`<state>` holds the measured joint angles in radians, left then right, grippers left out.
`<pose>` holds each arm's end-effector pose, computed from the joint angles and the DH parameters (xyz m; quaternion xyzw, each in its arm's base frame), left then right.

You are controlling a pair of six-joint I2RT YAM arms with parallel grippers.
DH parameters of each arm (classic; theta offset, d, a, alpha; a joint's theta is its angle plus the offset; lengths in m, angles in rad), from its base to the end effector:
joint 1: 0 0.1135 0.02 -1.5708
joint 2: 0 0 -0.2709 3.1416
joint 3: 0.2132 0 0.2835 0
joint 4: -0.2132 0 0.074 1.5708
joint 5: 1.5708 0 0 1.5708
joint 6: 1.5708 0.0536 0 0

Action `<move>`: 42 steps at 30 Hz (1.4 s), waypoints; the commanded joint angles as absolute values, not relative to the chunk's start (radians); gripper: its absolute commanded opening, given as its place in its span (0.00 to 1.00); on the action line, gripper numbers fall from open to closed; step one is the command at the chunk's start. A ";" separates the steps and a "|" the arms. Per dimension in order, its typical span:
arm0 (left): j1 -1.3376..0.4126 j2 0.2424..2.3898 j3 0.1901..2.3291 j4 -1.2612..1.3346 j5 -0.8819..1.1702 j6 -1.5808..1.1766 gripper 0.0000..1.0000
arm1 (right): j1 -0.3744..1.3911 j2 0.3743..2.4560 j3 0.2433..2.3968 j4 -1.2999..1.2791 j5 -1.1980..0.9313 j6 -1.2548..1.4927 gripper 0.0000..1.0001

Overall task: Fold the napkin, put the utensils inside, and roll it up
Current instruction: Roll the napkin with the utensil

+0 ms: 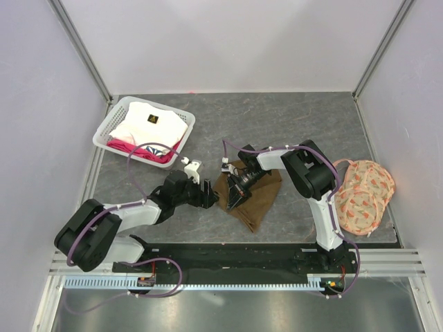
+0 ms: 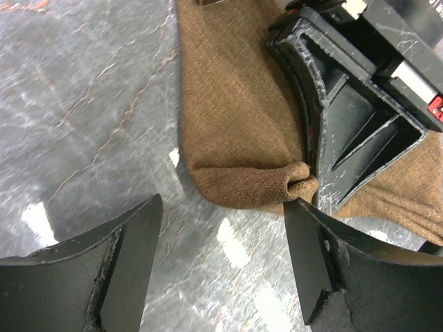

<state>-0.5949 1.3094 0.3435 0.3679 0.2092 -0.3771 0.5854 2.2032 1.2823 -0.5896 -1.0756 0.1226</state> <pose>0.2102 -0.1557 0.1102 0.1441 0.8687 -0.2988 0.3679 0.3086 0.2612 0.0484 0.2119 -0.8320 -0.4892 0.1532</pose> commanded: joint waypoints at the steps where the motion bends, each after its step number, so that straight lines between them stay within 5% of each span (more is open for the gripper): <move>1: -0.584 1.356 0.367 0.475 0.248 -0.411 0.77 | 0.575 2.233 1.285 -0.594 -0.992 0.135 0.00; 12: -0.526 1.426 0.328 0.686 0.374 -0.439 0.56 | 0.575 2.229 1.279 -0.595 -0.986 0.137 0.00; 23: -0.491 1.522 0.315 0.813 0.448 -0.488 0.65 | 0.575 2.218 1.276 -0.597 -0.976 0.144 0.00; 38: -0.485 1.546 0.347 0.742 0.414 -0.454 0.24 | 0.575 2.206 1.279 -0.604 -0.956 0.149 0.00; 42: -0.485 1.549 0.396 0.630 0.410 -0.450 0.07 | 0.574 2.175 1.285 -0.615 -0.930 0.156 0.00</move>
<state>-0.4919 1.5383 0.3283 0.7124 0.4305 -0.4694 0.5785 2.1979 1.2835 -0.5877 -1.0588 0.1410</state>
